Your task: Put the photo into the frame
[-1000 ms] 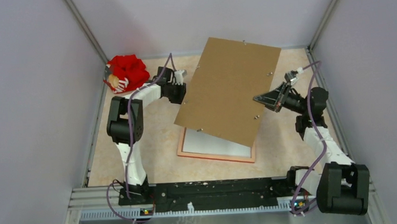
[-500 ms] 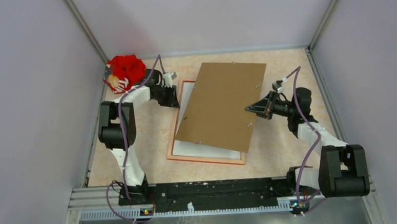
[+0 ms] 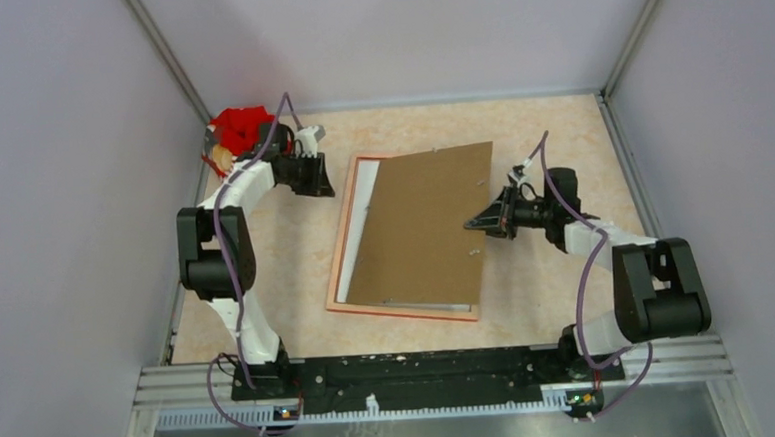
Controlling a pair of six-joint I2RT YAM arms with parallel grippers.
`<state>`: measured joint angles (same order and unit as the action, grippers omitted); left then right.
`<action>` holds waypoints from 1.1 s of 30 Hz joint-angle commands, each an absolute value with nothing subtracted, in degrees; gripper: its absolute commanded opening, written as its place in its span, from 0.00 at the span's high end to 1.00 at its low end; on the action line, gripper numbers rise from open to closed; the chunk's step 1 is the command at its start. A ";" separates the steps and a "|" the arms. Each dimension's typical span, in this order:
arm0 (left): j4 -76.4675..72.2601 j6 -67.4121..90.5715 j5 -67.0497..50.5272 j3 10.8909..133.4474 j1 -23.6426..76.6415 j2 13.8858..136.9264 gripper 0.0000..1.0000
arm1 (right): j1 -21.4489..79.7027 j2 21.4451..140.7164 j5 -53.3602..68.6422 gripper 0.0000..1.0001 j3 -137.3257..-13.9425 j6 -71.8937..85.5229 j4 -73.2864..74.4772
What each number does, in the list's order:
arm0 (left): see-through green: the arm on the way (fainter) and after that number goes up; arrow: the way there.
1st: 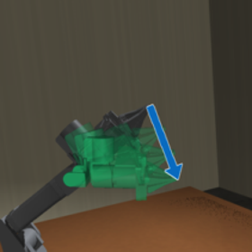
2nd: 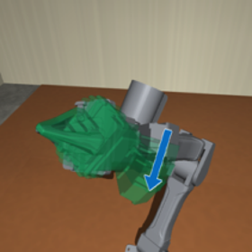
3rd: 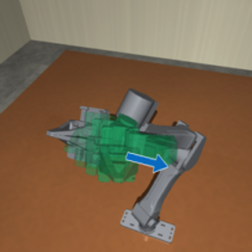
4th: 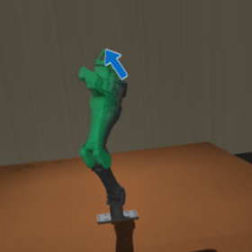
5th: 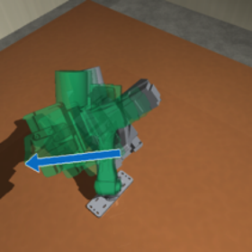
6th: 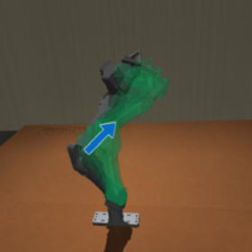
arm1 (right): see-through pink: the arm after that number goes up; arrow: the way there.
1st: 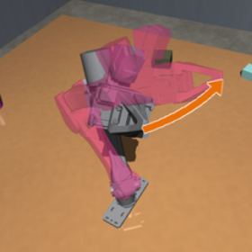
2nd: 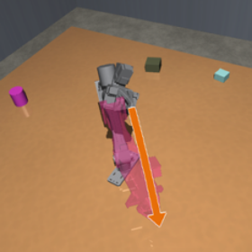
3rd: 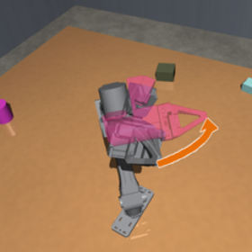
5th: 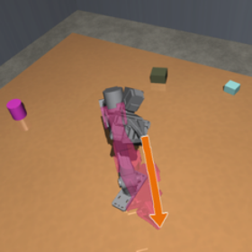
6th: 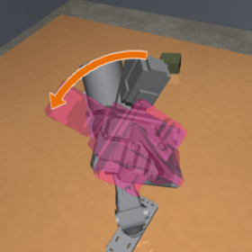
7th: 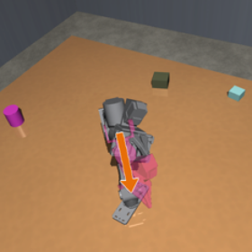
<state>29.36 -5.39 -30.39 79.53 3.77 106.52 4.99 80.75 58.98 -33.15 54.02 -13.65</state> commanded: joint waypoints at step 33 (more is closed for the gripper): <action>31.27 -5.69 -29.51 80.92 2.78 105.18 0.77 | 8.84 103.74 68.84 1.00 -33.53 95.10 -98.88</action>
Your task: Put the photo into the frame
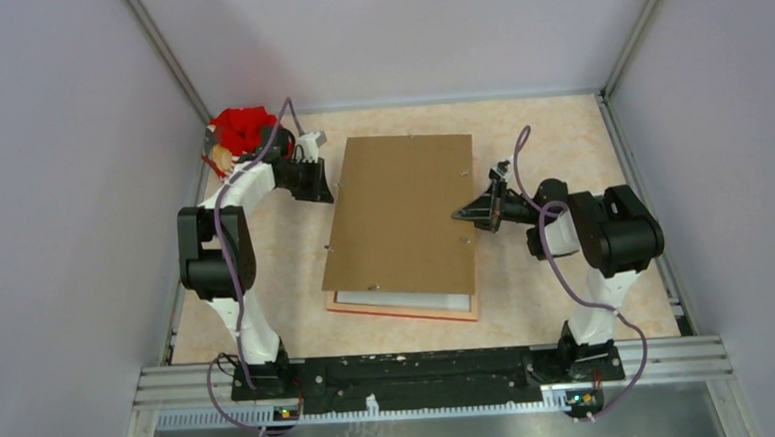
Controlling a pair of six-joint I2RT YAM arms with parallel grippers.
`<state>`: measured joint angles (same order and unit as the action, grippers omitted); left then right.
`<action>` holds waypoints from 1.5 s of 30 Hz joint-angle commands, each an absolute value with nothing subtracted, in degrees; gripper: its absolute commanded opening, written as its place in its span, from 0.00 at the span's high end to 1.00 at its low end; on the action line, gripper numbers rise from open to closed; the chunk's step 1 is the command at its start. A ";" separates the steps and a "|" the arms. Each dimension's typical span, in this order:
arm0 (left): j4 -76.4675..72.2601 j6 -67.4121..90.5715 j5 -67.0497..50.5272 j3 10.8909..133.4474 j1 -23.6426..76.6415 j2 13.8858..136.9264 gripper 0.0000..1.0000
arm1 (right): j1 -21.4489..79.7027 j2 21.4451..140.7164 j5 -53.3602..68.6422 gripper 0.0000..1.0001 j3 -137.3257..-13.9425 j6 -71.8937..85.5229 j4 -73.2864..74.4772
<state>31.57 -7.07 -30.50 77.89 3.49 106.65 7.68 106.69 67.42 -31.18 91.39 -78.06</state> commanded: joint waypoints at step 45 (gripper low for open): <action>33.99 -10.71 -22.89 81.24 9.62 97.58 0.73 | 10.81 105.56 64.90 1.00 -34.55 94.88 -96.37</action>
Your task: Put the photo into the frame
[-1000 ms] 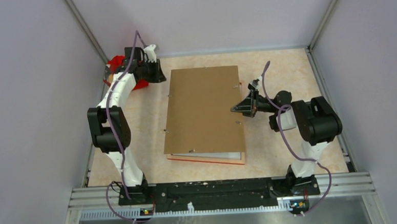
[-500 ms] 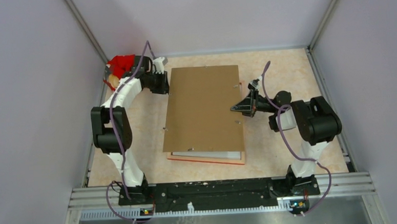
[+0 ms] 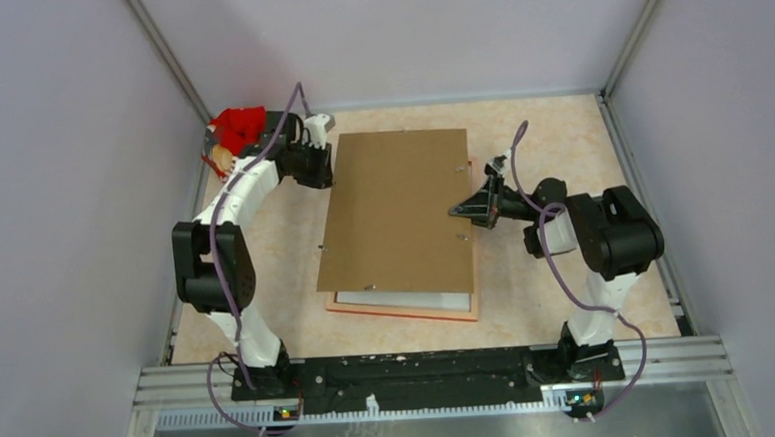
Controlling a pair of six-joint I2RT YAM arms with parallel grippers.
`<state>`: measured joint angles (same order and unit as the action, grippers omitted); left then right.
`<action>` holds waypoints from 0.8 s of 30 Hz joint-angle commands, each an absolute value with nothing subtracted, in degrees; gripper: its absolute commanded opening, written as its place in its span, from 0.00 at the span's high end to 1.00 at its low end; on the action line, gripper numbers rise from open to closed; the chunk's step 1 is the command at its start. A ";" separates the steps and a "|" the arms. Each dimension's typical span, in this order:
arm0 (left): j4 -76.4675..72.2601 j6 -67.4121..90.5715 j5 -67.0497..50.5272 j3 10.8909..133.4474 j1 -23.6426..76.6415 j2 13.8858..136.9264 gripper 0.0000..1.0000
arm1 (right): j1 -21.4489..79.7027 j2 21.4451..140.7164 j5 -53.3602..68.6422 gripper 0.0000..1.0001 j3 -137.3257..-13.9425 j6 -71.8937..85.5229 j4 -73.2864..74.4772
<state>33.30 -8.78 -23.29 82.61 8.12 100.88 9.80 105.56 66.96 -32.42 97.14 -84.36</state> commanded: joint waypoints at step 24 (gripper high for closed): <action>36.91 -13.61 -19.67 69.60 11.51 86.63 0.73 | 10.80 103.60 59.67 1.00 -34.54 87.65 -85.40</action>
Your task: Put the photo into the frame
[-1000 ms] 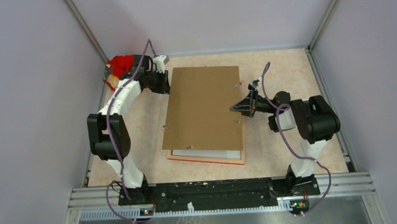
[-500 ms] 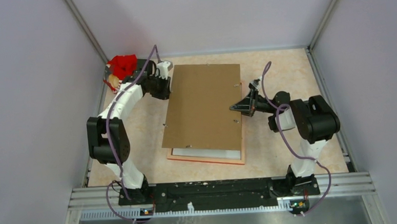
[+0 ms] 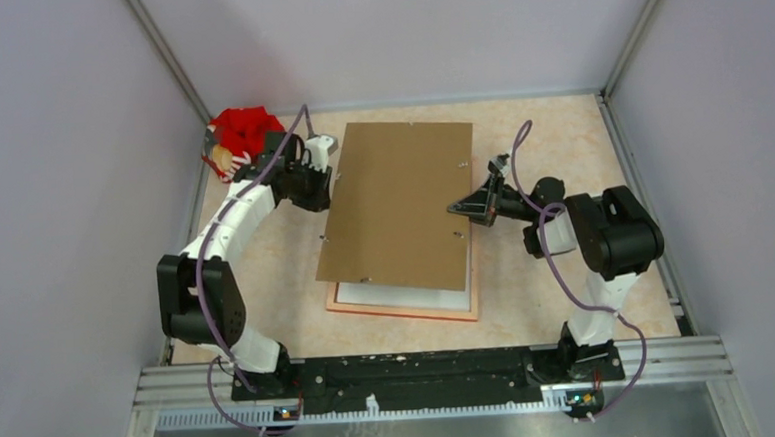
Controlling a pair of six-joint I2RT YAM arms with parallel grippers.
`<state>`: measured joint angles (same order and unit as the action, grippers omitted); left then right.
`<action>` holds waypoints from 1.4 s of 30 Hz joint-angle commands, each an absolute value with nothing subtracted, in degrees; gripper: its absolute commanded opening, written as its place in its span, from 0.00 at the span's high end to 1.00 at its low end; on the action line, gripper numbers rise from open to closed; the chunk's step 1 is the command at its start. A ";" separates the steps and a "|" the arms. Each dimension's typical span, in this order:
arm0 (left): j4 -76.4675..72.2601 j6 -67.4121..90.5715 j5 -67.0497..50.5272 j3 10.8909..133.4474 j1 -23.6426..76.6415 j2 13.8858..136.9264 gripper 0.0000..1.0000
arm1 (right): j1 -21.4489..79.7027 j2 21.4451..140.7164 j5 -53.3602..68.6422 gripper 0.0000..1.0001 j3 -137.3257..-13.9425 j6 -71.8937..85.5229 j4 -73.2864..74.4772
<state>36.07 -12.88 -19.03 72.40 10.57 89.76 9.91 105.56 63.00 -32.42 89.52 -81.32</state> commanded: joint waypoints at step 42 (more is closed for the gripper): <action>33.49 -17.11 -7.67 76.89 11.62 85.47 0.70 | 10.15 104.40 52.59 1.00 -32.17 86.64 -85.65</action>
